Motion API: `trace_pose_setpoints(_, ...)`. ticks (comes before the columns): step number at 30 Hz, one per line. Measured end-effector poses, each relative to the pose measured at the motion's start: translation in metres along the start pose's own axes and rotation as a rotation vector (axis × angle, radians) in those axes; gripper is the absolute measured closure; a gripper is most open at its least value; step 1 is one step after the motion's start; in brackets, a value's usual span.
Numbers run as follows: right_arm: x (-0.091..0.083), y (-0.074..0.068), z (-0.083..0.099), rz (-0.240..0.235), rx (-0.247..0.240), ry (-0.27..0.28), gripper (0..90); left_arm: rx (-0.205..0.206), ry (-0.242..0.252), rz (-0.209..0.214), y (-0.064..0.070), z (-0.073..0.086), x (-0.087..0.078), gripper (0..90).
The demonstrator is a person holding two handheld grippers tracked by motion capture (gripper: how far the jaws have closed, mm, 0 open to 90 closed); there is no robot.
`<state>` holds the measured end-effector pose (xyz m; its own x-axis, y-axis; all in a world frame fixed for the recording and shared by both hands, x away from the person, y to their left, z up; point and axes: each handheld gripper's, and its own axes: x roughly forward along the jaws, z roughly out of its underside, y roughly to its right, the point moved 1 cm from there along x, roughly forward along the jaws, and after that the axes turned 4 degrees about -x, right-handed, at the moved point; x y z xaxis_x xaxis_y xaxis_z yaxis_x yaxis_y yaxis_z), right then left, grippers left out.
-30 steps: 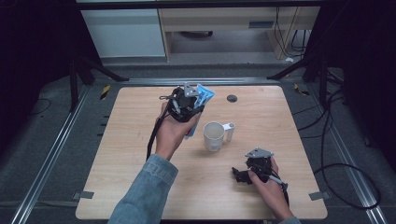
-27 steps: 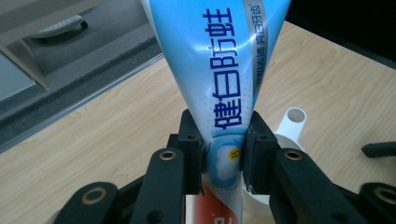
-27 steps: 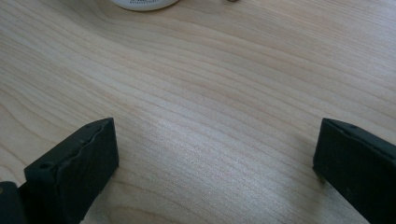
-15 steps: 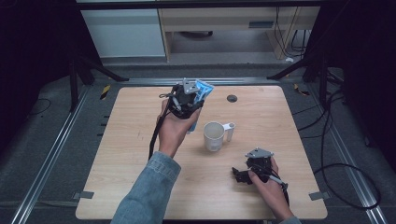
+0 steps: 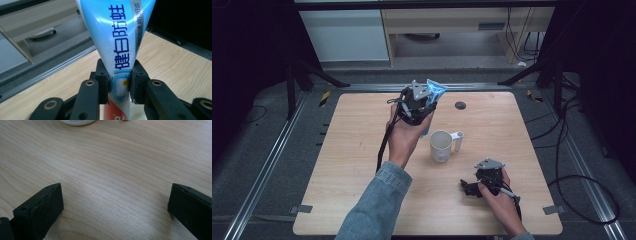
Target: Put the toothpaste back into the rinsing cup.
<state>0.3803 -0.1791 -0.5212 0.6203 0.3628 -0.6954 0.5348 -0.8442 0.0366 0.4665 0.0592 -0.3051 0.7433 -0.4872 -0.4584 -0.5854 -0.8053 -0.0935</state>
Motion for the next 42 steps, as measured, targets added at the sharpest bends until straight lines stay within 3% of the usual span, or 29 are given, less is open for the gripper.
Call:
trace_pose_setpoints(11,0.0,0.0,0.0,-0.002,-0.001,0.001,0.3,0.026,0.062,-0.001,0.014,-0.012,-0.004,72.3)
trace_pose_setpoints(22,0.0,0.001,0.0,0.001,-0.008,0.002,0.3,0.04,0.107,0.02,0.03,-0.022,0.002,72.4)
trace_pose_setpoints(28,0.0,0.001,0.0,0.002,-0.009,0.001,0.3,0.038,0.114,0.018,0.031,-0.02,0.004,72.4)
trace_pose_setpoints(37,0.0,0.001,0.0,0.002,-0.009,0.002,0.3,0.027,0.163,0.037,0.036,-0.022,0.004,72.4)
trace_pose_setpoints(42,0.0,0.001,0.0,0.001,-0.008,0.001,0.3,0.045,0.186,0.034,0.042,-0.022,0.006,72.5)
